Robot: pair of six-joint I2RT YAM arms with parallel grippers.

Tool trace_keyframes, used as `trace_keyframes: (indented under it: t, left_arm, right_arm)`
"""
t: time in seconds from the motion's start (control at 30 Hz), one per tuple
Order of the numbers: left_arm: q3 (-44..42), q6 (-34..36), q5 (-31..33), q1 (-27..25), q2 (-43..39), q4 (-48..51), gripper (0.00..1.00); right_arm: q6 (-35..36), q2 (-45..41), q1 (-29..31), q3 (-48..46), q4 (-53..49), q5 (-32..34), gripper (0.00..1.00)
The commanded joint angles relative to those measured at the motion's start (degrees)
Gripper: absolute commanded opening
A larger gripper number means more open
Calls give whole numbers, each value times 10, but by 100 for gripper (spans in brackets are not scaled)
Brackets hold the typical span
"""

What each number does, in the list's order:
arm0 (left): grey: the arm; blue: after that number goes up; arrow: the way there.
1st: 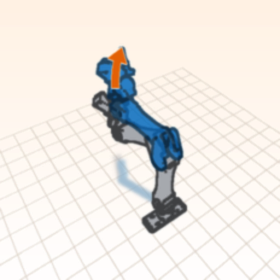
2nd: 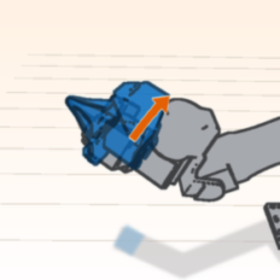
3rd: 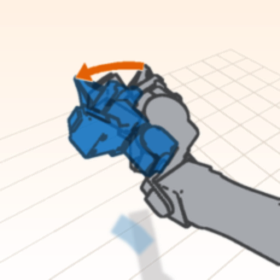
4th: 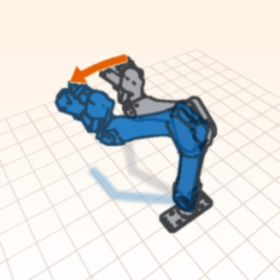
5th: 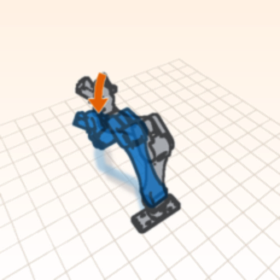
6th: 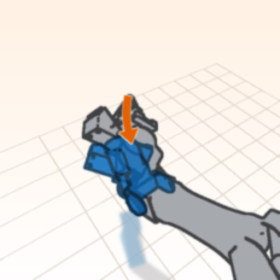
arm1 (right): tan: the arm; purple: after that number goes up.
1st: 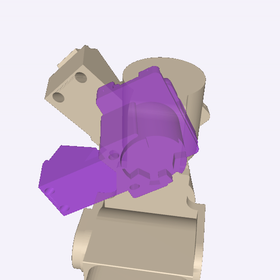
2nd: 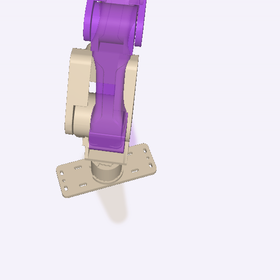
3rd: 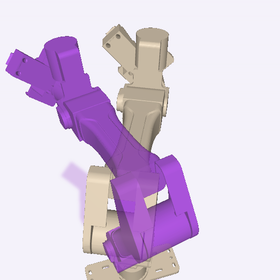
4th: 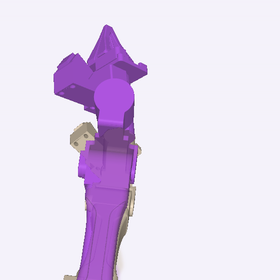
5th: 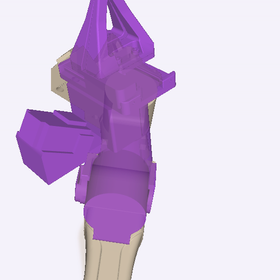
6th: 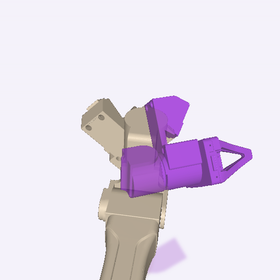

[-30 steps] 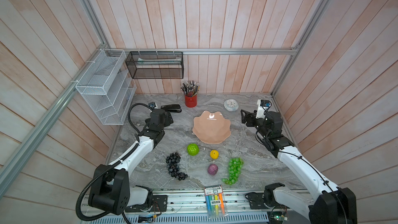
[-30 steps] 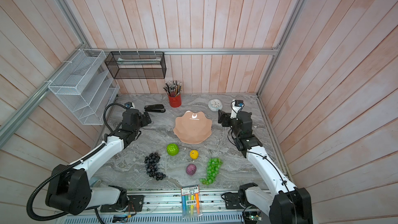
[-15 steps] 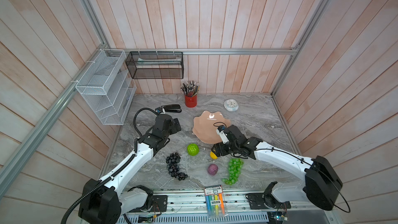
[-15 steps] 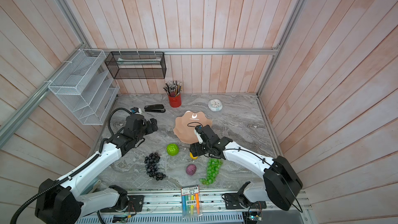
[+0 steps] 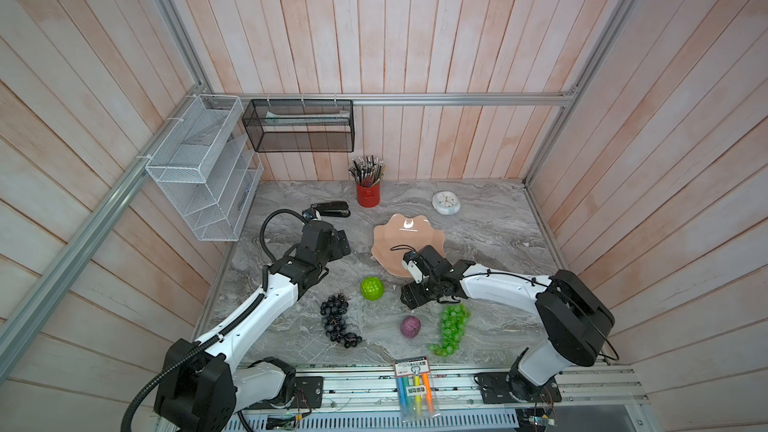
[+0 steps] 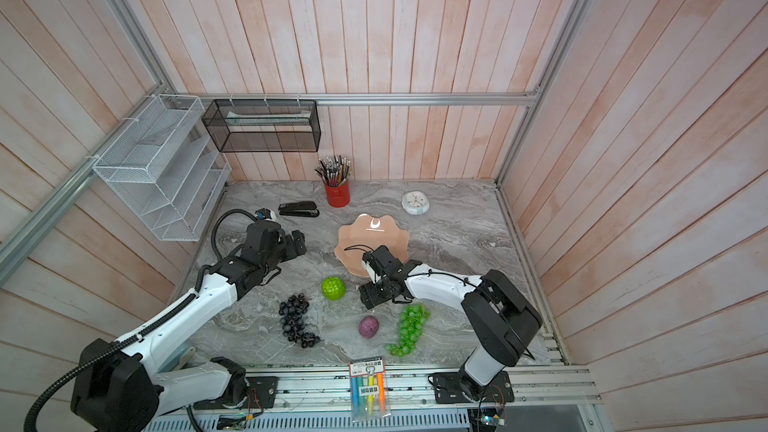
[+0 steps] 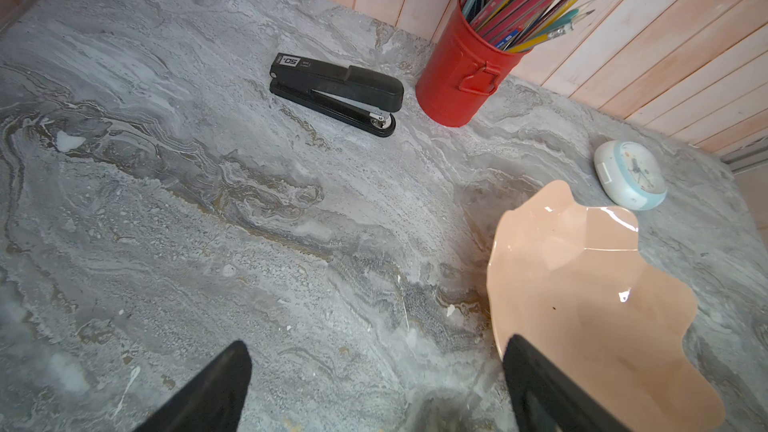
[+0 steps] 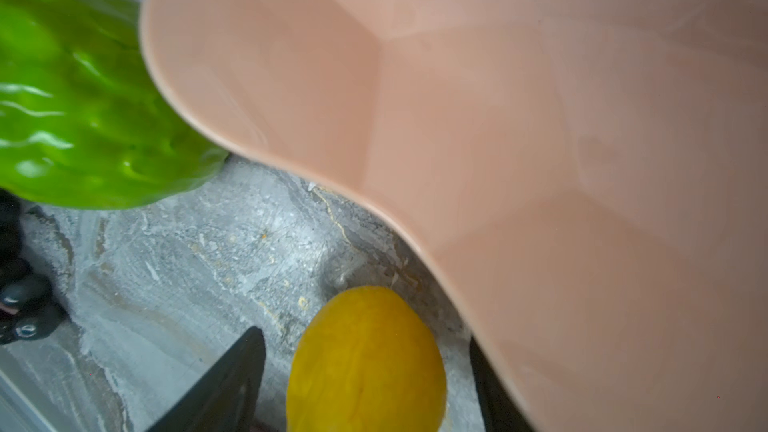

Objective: Place and organize the fake fruits in the fruit bowl
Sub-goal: 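Grasp the yellow pear with the right gripper while the left arm moves forward, then lift the yellow pear with the right gripper and release it into the pink bowl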

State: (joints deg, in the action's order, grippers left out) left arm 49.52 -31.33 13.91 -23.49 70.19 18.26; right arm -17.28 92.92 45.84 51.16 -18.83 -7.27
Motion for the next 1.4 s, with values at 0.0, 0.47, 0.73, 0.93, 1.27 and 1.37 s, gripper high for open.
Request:
trace_keyframes:
  t: [0.0,0.47,0.73,0.93,1.27,1.37]
  left_arm:
    - [-11,-8,2,0,6,-1,97]
    - [-18,-29,9,0,-1,5,97]
    - [-21,-46,16,0,-17,17,97]
    - [-22,-49,27,0,-17,17,96]
    - [-5,-52,16,0,-35,54,97]
    - [-2,-60,15,1,-42,63,97]
  right_arm:
    - [13,8,4,8,10,18,73]
    - [25,-16,3,-31,19,21,46]
    - [24,-98,-15,66,-110,5,42]
    - [60,-83,-86,171,-105,5,42]
    - [108,179,-148,360,-64,-34,42]
    - [120,234,-148,403,-67,-19,41]
